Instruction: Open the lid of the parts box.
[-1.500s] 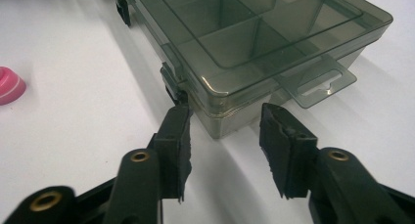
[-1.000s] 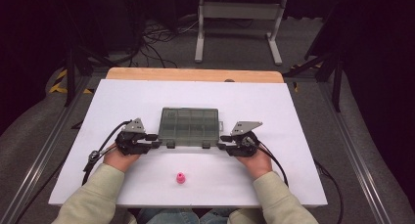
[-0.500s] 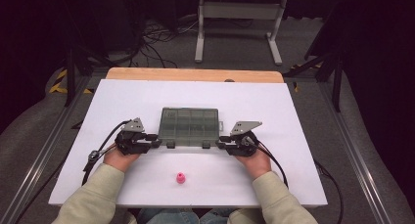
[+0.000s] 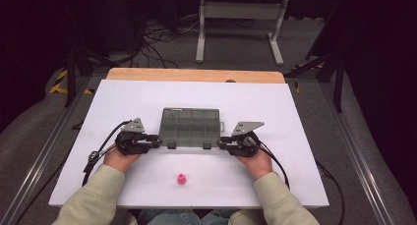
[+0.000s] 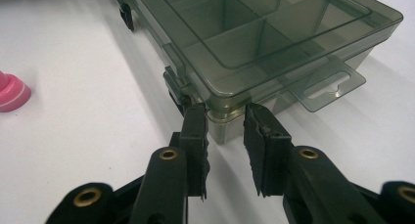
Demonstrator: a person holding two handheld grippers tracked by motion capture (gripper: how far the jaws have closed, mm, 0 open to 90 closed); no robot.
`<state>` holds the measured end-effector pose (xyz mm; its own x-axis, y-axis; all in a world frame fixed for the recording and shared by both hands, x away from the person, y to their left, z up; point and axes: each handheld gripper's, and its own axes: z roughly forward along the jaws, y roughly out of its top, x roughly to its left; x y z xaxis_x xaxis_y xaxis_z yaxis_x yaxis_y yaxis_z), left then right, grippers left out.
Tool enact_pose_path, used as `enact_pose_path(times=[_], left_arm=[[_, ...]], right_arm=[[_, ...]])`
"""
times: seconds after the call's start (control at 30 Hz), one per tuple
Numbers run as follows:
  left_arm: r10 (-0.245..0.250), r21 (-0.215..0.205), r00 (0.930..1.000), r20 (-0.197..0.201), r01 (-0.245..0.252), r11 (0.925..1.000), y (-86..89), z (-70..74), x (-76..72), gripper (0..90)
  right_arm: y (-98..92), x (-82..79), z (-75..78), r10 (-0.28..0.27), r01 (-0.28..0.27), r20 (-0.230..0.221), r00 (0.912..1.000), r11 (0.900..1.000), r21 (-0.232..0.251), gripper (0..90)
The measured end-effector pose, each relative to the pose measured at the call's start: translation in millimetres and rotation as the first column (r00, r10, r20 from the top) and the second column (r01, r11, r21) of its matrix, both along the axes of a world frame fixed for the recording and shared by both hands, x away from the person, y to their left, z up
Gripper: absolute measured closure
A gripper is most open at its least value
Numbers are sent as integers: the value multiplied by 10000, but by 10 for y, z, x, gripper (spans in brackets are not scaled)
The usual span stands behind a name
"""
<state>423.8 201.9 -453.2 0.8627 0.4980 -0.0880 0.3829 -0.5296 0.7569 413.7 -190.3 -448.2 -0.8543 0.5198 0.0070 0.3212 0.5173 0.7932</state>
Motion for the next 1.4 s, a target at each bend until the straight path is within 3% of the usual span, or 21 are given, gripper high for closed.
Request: enact_pose_path(times=[0.43,0.7,0.93,1.4], left_arm=[[59,-293,9993,363,-48,9996,14,75,-40,726],[283,-794,9972,691,-227,9966,27,123,-60,796],[348,-1213,9947,969,-229,9924,29,107,-53,868],[680,-2432,9908,1167,-378,9692,41,58,-18,898]], right_arm=[[-28,-36,72,-13,-6,354,9994,9986,522,768],[-43,-50,100,-75,22,582,9983,9960,892,855],[-52,-39,114,-199,112,653,9977,9915,1300,880],[-32,-12,120,-486,295,871,9950,9775,2091,893]])
